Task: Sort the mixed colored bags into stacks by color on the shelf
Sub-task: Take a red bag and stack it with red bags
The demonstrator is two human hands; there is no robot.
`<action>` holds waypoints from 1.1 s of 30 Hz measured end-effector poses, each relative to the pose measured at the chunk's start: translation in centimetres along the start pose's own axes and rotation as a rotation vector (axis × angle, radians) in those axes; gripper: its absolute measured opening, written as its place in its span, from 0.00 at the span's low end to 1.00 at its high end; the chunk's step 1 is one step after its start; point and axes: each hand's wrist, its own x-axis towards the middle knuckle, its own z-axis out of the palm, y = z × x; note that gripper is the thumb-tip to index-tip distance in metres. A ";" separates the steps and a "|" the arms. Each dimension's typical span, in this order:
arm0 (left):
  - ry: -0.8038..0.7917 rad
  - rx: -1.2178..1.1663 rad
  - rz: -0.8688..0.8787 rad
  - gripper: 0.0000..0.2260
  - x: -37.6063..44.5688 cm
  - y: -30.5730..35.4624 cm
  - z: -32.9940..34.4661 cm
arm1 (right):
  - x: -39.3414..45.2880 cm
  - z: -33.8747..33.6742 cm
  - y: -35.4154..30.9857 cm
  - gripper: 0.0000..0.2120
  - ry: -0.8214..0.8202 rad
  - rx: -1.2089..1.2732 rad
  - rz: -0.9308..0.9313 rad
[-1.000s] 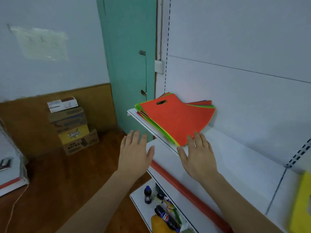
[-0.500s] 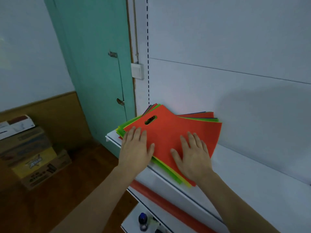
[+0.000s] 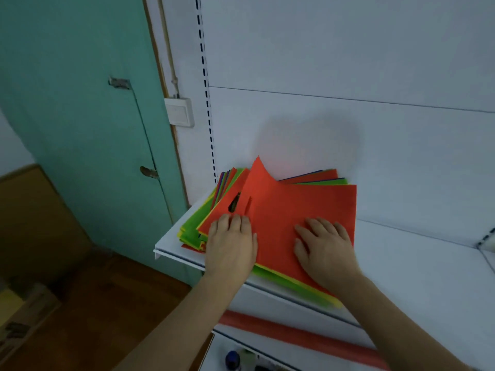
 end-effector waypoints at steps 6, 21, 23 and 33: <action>-0.039 0.009 -0.047 0.26 -0.5 -0.8 -0.5 | -3.3 0.1 -1.4 0.22 0.089 -0.068 0.265; 0.046 -0.282 0.211 0.31 -1.0 0.5 -0.2 | -4.0 -2.2 1.2 0.34 0.051 0.470 0.787; 0.048 -0.346 0.205 0.33 -1.0 0.7 -0.4 | -3.9 -2.6 2.1 0.30 0.159 0.522 0.797; -0.024 -0.219 0.210 0.25 0.0 0.6 -0.4 | -5.1 -2.8 9.7 0.02 0.166 0.547 0.878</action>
